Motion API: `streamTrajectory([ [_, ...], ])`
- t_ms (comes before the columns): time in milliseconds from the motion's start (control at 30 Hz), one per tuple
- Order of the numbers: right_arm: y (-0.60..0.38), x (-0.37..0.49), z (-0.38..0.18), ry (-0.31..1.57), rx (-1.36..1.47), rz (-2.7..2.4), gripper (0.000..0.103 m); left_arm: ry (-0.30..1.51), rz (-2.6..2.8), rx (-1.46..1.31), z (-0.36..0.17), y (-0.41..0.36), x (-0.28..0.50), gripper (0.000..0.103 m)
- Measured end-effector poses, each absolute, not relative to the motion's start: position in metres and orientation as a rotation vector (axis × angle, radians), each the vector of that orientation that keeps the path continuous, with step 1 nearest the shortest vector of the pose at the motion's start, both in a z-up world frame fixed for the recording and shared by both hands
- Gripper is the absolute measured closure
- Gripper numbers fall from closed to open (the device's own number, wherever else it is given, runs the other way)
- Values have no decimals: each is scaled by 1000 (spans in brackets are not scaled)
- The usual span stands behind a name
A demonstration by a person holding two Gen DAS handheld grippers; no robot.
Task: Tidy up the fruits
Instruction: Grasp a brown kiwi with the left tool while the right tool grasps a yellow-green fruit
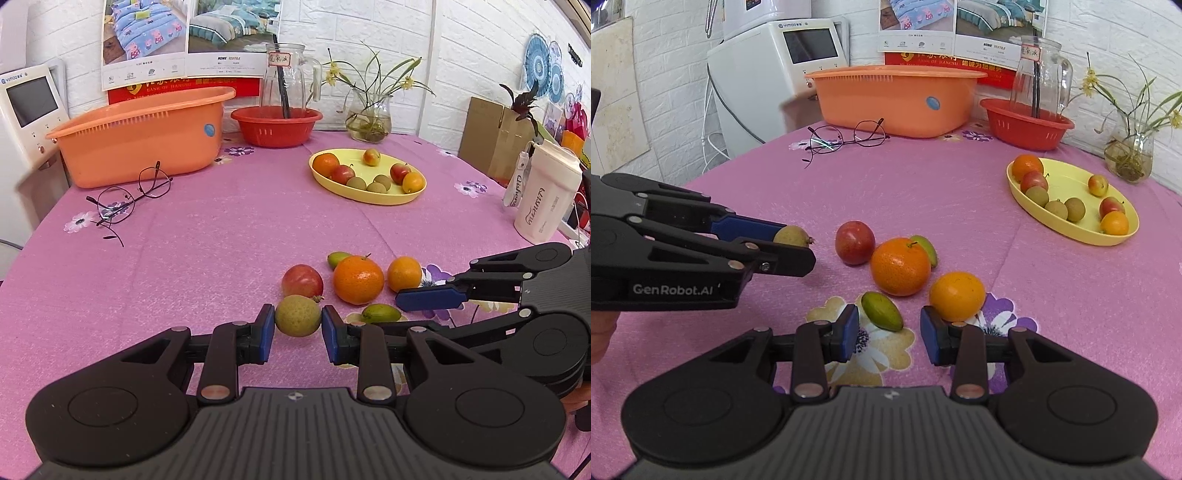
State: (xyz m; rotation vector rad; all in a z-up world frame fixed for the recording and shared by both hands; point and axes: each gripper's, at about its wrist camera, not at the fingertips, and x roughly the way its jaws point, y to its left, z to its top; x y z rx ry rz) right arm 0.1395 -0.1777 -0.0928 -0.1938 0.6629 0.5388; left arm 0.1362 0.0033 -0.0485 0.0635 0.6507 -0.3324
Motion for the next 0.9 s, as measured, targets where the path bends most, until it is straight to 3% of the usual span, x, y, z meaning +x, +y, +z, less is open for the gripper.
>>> streamTrajectory([
  [633, -190, 128, -78, 627, -168, 494, 37, 644, -334, 57, -44, 1, 133, 77],
  [900, -197, 129, -82, 651, -156, 519, 35, 645, -325, 64, -43, -2, 131, 77],
])
